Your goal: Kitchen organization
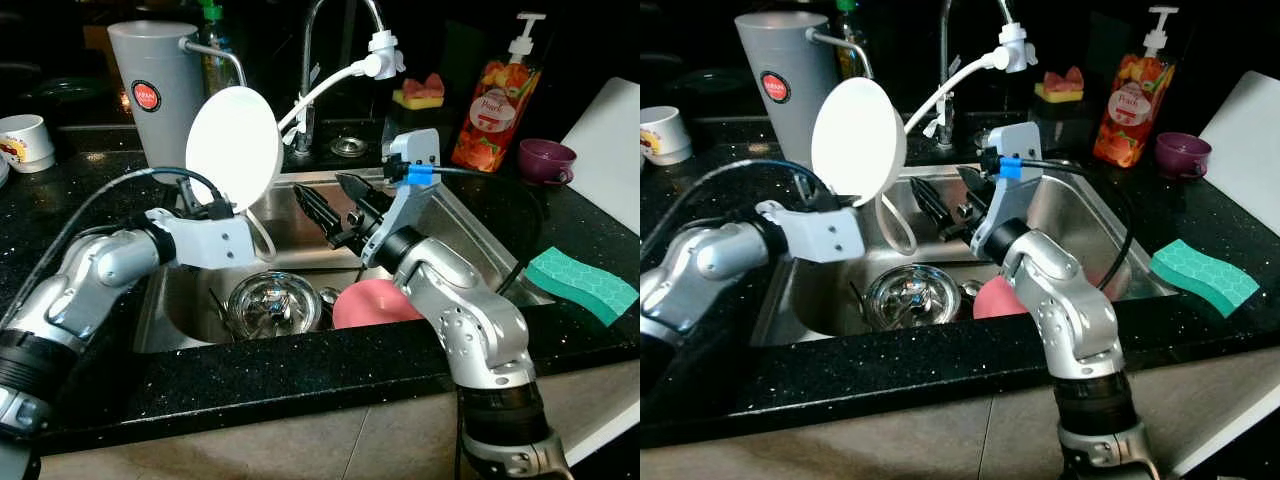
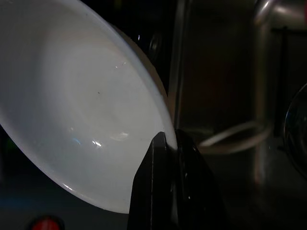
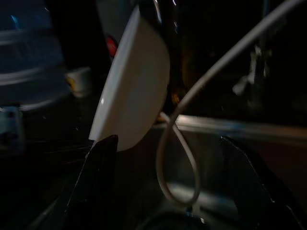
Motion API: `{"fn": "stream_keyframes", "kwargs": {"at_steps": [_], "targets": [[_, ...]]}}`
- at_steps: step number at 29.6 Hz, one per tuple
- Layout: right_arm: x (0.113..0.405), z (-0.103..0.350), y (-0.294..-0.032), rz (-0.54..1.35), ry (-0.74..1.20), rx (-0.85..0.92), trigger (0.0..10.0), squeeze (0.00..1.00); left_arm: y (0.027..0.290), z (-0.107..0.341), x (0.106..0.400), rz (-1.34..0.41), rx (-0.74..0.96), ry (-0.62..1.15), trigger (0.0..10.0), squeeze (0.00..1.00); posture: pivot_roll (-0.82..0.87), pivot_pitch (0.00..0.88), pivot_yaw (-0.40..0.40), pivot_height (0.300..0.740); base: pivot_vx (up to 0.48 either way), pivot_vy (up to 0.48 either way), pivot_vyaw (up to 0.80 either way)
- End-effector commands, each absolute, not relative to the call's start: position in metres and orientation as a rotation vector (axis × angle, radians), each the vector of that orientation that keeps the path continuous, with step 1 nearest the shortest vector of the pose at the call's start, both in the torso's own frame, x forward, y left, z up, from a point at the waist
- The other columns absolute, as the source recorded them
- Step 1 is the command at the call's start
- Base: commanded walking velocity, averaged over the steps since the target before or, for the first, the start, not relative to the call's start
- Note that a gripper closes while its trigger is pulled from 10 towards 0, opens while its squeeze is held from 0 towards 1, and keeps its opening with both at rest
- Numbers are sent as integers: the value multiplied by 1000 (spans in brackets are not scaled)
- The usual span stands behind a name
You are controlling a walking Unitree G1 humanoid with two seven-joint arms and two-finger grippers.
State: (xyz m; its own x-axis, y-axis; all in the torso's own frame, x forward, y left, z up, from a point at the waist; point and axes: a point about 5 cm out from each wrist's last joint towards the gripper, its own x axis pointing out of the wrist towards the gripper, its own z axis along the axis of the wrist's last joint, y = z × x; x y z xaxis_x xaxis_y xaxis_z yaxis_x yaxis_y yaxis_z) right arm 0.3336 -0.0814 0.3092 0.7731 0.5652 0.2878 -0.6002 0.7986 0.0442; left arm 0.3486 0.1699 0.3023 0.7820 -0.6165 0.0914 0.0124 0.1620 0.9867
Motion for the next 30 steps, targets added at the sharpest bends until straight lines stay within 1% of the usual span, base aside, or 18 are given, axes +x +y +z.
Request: {"fn": "stream_keyframes", "kwargs": {"at_steps": [1, 6, 8, 9, 12, 17, 23, 24, 27, 30], "targets": [[340, 309, -85, 585, -241, 167, 10000, 0, 157, 294, 346, -532, 1392, -576, 10000, 0, 65, 150, -39, 740, 0, 0, 0], [348, 318, -89, 541, -239, 256, 10000, 0, 144, 283, 348, -573, 1440, -593, 10000, 0, 60, 150, -40, 740, 0, 0, 0], [348, 319, -89, 539, -239, 259, 10000, 0, 143, 282, 349, -575, 1444, -596, 10000, 0, 60, 150, -40, 740, 0, 0, 0], [350, 321, -89, 525, -240, 270, 10000, 0, 136, 276, 350, -602, 1461, -604, 10000, 0, 60, 151, -40, 740, 0, 0, 0], [352, 321, -89, 506, -232, 275, 10000, 0, 130, 272, 349, -621, 1469, -617, 10000, 0, 60, 151, -40, 740, 0, 0, 0], [355, 320, -88, 498, -214, 298, 10000, 0, 127, 270, 350, -618, 1485, -622, 10000, 0, 59, 151, -41, 740, 0, 0, 0], [356, 326, -96, 466, -251, 329, 10000, 0, 139, 271, 361, -541, 1520, -577, 10000, 0, 56, 151, -40, 740, 0, 0, 0], [356, 330, -102, 437, -282, 339, 10000, 0, 144, 273, 364, -506, 1525, -563, 10000, 0, 56, 151, -40, 740, 0, 0, 0], [355, 334, -108, 405, -321, 355, 10000, 0, 151, 277, 367, -464, 1532, -548, 10000, 0, 55, 152, -41, 740, 0, 0, 0], [352, 339, -104, 436, -343, 353, 10000, 0, 153, 278, 369, -450, 1542, -542, 10000, 0, 56, 151, -42, 740, 0, 0, 0]]}}
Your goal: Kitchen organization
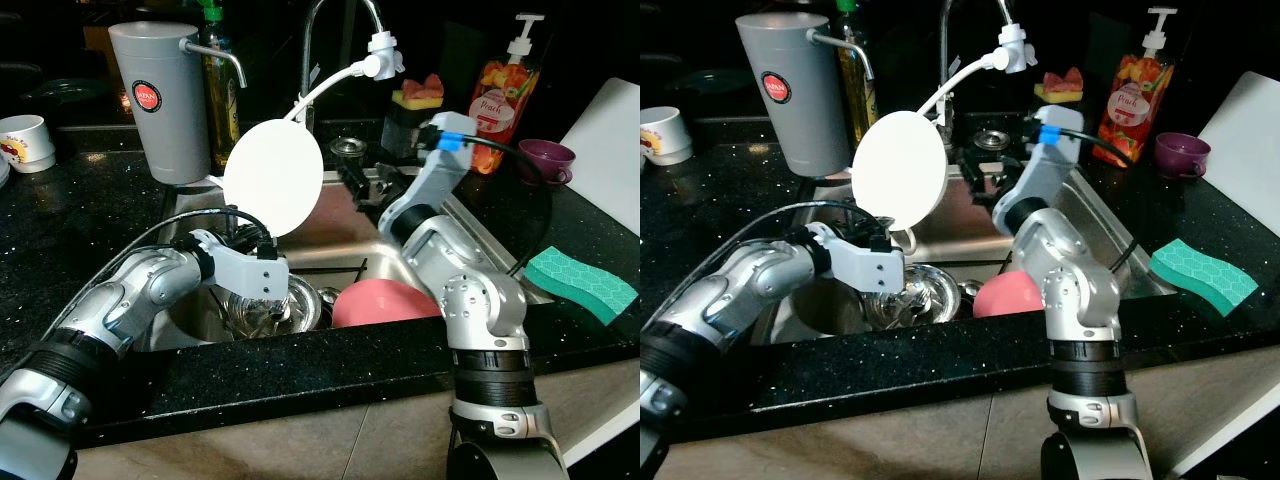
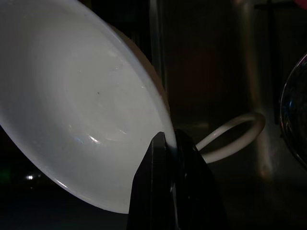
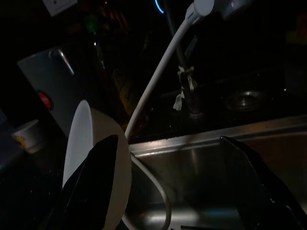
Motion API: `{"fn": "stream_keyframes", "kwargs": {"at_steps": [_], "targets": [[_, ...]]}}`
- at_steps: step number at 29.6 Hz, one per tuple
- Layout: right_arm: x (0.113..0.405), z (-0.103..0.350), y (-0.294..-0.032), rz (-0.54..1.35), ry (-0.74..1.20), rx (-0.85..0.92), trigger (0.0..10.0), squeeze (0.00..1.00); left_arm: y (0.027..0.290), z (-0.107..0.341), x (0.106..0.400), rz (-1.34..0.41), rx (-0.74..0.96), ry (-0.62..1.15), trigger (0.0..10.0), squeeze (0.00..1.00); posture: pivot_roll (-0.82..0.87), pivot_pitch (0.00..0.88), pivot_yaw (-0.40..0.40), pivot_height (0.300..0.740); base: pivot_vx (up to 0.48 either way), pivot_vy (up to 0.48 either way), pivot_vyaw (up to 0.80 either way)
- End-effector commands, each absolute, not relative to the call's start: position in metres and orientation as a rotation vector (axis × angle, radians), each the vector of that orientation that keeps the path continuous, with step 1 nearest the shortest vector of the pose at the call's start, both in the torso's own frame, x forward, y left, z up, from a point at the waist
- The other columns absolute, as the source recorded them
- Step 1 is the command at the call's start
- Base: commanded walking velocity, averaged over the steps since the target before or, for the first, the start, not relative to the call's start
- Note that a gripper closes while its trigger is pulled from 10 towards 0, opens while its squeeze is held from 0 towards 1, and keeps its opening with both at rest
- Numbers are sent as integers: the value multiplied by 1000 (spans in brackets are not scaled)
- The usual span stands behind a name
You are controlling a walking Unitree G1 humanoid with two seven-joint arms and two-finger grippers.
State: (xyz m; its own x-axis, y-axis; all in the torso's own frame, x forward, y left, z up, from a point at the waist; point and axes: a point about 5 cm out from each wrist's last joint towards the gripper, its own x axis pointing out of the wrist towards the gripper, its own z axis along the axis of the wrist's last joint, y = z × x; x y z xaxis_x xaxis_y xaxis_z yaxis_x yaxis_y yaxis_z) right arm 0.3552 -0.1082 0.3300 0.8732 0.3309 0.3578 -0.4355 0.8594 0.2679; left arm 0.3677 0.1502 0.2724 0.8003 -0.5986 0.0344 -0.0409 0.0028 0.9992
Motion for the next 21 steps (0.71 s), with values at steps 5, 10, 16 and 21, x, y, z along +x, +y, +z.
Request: {"fn": "stream_keyframes", "kwargs": {"at_steps": [5, 10, 16, 21], "targets": [[347, 341, -91, 492, -353, 325, 10000, 0, 148, 275, 370, -460, 1537, -548, 10000, 0, 56, 151, -43, 740, 0, 0, 0], [346, 328, -70, 556, -292, 247, 10000, 0, 135, 274, 372, -477, 1517, -577, 10000, 0, 54, 149, -44, 740, 0, 0, 0], [347, 320, -58, 560, -259, 202, 10000, 0, 122, 273, 372, -503, 1501, -614, 10000, 0, 53, 148, -44, 740, 0, 0, 0], [357, 310, -65, 453, -211, 138, 10000, 0, 119, 277, 373, -499, 1494, -627, 10000, 0, 53, 149, -43, 740, 0, 0, 0]]}}
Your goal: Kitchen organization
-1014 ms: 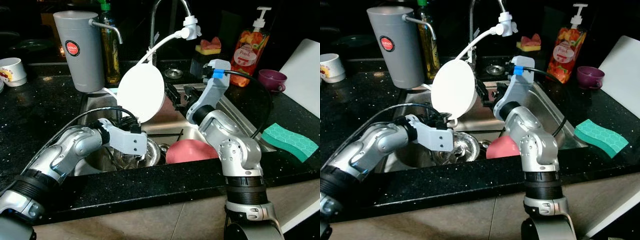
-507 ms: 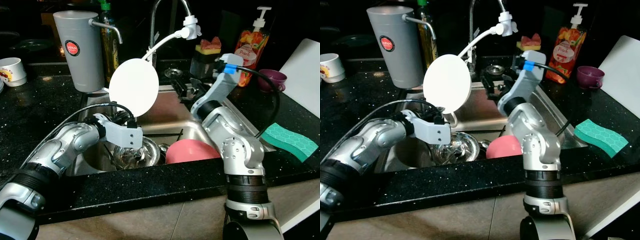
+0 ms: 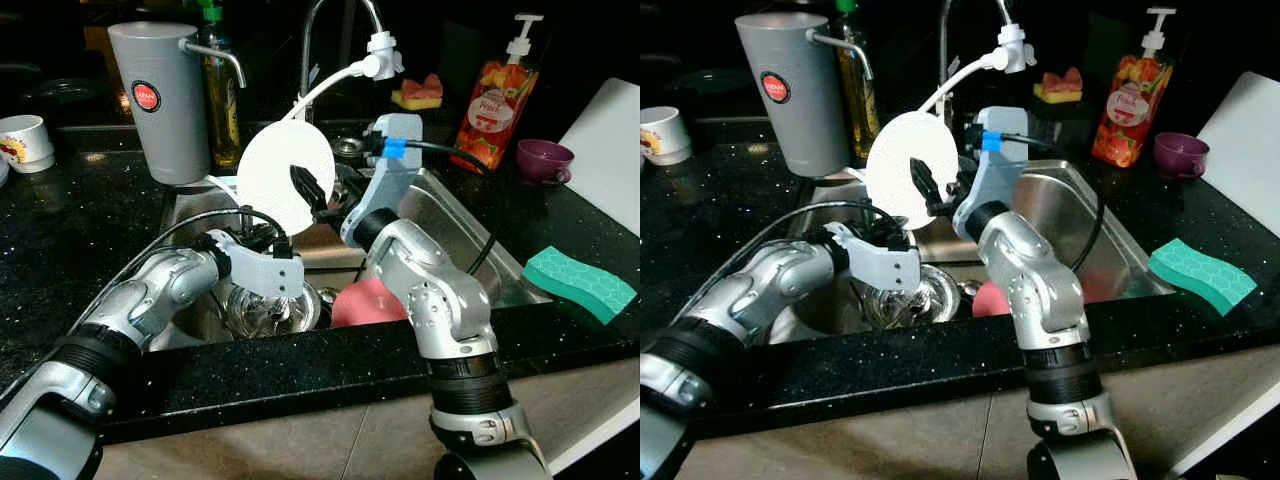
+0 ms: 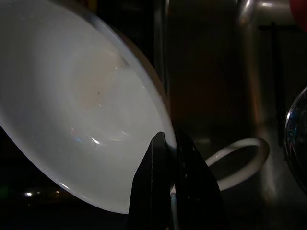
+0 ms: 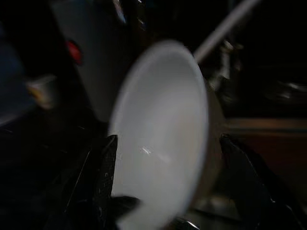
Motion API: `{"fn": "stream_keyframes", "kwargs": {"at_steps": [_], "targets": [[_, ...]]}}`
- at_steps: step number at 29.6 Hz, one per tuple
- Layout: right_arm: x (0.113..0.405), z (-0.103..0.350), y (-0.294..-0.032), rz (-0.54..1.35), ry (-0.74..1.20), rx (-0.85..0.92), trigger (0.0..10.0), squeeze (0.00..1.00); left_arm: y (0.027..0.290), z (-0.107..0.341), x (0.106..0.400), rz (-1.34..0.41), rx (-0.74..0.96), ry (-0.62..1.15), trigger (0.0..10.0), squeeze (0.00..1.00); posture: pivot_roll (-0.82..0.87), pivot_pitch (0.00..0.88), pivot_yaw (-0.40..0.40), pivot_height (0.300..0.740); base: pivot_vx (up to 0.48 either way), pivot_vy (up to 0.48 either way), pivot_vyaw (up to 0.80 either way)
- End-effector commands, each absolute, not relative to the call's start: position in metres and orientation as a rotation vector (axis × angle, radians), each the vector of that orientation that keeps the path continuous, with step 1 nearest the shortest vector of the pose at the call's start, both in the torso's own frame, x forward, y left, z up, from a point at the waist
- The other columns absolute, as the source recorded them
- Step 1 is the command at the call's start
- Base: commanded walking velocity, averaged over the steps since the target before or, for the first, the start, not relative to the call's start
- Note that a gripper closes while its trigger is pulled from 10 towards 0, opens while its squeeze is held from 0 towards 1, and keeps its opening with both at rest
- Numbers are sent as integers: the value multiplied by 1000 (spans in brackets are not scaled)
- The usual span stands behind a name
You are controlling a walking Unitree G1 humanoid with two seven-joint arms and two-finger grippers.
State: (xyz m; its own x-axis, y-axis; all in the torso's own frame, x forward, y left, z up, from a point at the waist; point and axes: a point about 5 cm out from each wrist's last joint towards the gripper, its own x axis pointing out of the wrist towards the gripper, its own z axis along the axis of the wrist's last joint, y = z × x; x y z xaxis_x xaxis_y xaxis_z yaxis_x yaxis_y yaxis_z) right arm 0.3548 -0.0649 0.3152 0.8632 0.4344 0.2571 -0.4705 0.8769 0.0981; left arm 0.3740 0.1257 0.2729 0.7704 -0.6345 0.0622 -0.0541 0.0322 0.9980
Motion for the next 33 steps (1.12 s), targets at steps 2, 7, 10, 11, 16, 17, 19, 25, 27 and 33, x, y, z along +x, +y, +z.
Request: {"fn": "stream_keyframes", "kwargs": {"at_steps": [2, 7, 10, 11, 16, 17, 19, 25, 27, 33], "targets": [[359, 309, -69, 419, -219, 111, 10000, 0, 120, 277, 372, -498, 1495, -628, 10000, 0, 56, 150, -42, 740, 0, 0, 0], [362, 305, -72, 378, -212, 69, 10000, 0, 121, 277, 371, -495, 1491, -635, 10000, 0, 57, 151, -41, 740, 0, 0, 0], [364, 300, -73, 356, -185, 95, 2353, 0, 120, 277, 371, -496, 1486, -641, 10000, 0, 57, 151, -41, 740, 0, 0, 0], [364, 300, -74, 355, -185, 99, 0, 0, 120, 277, 371, -496, 1486, -641, 10000, 0, 57, 151, -41, 740, 0, 0, 0], [365, 305, -76, 348, -206, 139, 0, 0, 120, 276, 370, -501, 1486, -640, 10000, 0, 57, 151, -41, 740, 0, 0, 0], [365, 305, -76, 348, -206, 139, 0, 0, 120, 276, 370, -501, 1486, -640, 10000, 0, 57, 151, -41, 740, 0, 0, 0], [366, 305, -78, 341, -210, 145, 0, 0, 117, 276, 368, -507, 1480, -665, 10000, 0, 58, 151, -44, 740, 0, 0, 0], [366, 304, -78, 335, -206, 168, 0, 0, 111, 278, 362, -495, 1474, -770, 10000, 0, 58, 151, -44, 740, 0, 0, 0], [366, 303, -79, 331, -205, 173, 0, 0, 108, 280, 359, -503, 1447, -803, 10000, 1000, 58, 151, -44, 740, 0, 0, 0], [367, 302, -79, 327, -195, 169, 2588, 0, 103, 286, 353, -483, 1405, -888, 10000, 0, 61, 150, -43, 740, 0, 0, 0]]}}
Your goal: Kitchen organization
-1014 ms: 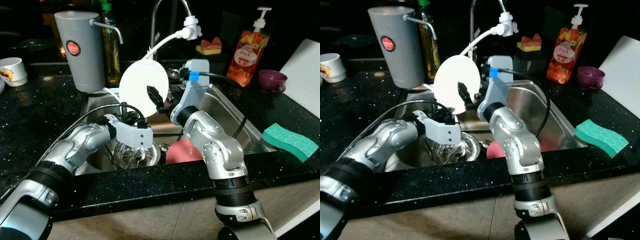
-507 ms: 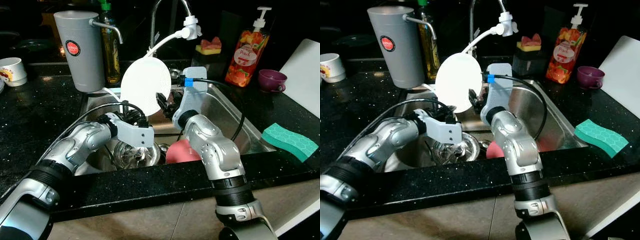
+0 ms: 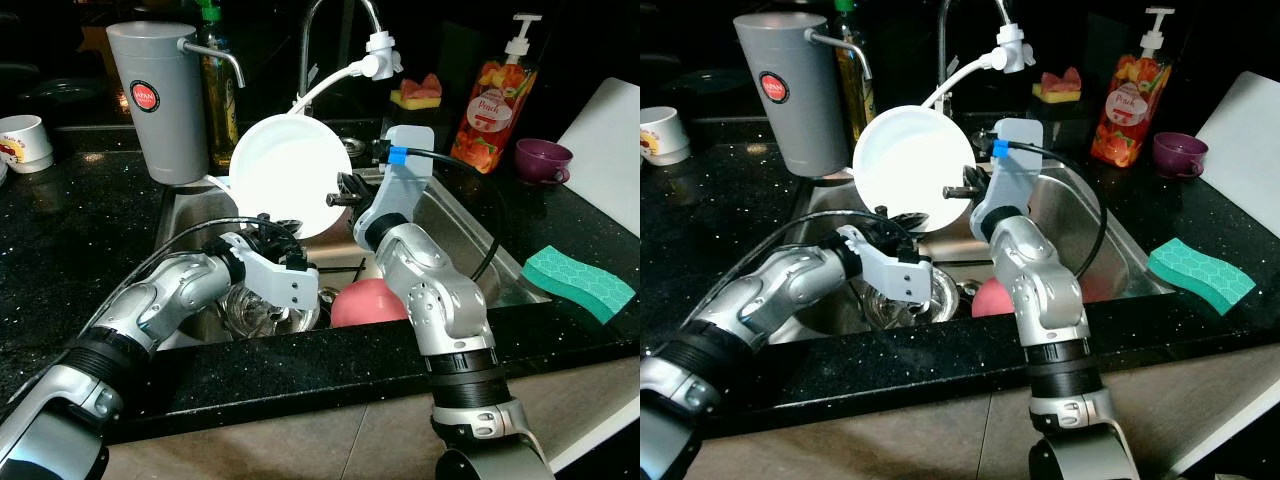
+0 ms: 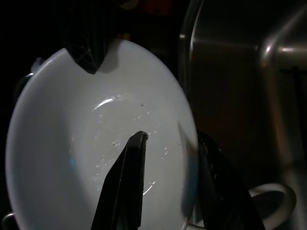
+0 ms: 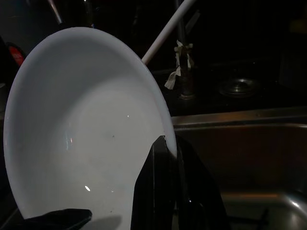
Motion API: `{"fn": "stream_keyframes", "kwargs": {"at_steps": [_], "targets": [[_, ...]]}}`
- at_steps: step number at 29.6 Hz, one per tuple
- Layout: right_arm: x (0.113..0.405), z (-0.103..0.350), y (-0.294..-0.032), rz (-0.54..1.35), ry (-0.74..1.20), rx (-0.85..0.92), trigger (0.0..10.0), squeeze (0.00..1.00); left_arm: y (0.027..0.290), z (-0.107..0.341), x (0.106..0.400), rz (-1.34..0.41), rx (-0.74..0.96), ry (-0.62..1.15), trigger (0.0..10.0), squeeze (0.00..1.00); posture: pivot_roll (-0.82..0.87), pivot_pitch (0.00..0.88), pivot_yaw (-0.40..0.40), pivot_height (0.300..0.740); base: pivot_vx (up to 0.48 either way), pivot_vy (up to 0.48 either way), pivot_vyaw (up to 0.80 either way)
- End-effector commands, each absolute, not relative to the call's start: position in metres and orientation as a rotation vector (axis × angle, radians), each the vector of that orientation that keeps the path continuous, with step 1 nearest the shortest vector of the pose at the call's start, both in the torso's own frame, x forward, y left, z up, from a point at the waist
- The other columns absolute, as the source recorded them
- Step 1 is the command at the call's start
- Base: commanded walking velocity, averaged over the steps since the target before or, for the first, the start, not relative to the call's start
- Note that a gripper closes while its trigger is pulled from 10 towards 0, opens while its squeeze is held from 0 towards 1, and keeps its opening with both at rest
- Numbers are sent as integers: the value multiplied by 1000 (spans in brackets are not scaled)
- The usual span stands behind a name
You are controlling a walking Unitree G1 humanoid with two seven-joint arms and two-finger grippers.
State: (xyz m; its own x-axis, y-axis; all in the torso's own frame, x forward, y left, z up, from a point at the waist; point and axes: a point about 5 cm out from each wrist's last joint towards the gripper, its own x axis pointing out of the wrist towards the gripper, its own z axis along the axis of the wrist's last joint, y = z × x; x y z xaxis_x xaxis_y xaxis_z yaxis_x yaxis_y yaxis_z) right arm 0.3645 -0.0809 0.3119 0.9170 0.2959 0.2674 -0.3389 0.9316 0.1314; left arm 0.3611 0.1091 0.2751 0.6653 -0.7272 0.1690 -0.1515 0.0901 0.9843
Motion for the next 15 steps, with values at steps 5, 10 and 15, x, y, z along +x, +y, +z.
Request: {"fn": "stream_keyframes", "kwargs": {"at_steps": [5, 10, 15], "targets": [[371, 299, -87, 260, -194, 157, 10000, 0, 101, 291, 339, -546, 1256, -938, 10000, 0, 60, 150, -37, 740, 0, 0, 0], [375, 298, -104, 173, -213, 131, 10000, 0, 99, 293, 323, -730, 954, -761, 10000, 0, 61, 151, -37, 740, 0, 0, 0], [385, 283, -127, 82, -186, 63, 10000, 0, 101, 309, 313, -846, 397, -513, 10000, 0, 70, 155, -41, 740, 0, 0, 0]]}}
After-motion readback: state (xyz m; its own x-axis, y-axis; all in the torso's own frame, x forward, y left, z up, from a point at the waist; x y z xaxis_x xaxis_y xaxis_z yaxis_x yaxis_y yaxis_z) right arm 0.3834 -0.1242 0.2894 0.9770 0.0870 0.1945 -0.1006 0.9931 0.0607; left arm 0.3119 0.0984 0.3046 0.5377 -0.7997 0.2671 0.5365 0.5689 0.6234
